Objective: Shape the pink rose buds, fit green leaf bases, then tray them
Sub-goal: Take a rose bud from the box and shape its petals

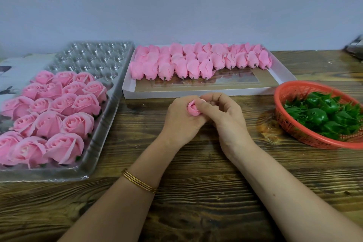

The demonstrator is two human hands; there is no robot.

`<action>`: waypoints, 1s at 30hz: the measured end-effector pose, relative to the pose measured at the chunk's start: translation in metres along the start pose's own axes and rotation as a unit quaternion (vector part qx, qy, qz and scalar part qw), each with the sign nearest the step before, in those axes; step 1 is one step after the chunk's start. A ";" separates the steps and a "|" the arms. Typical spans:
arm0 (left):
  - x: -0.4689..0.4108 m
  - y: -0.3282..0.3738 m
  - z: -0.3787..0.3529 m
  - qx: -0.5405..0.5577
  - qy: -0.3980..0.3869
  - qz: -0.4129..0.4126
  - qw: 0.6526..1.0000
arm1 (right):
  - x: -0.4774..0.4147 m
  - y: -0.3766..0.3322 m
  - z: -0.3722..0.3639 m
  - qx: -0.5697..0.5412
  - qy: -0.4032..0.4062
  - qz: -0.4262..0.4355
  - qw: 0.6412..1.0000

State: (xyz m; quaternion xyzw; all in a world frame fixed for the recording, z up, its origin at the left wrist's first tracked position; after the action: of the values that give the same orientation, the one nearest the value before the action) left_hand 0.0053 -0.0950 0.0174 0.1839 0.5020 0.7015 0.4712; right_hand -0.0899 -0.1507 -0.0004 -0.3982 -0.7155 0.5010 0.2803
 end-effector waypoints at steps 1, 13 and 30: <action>0.000 -0.001 0.000 -0.001 0.004 0.002 1.000 | 0.000 0.000 0.000 0.004 -0.001 0.000 1.000; 0.002 -0.001 -0.003 0.007 -0.019 0.009 1.000 | -0.001 0.003 -0.002 0.006 -0.019 -0.001 1.000; 0.001 -0.012 0.011 0.217 0.103 0.093 0.966 | 0.002 0.000 -0.005 0.009 -0.004 -0.009 1.000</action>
State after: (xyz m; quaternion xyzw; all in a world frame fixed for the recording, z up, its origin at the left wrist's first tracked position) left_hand 0.0190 -0.0872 0.0110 0.2546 0.6689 0.6314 0.2985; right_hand -0.0868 -0.1465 0.0018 -0.3867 -0.7158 0.5065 0.2855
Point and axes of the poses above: each hand's wrist, its own x-axis away from the middle knuckle, its own z-axis out of the back of the hand, y = z × x, the point moved 9 cm from there along -x, towards the middle knuckle, and after that the axes turned 8 degrees about -x, right-handed, at the moved point
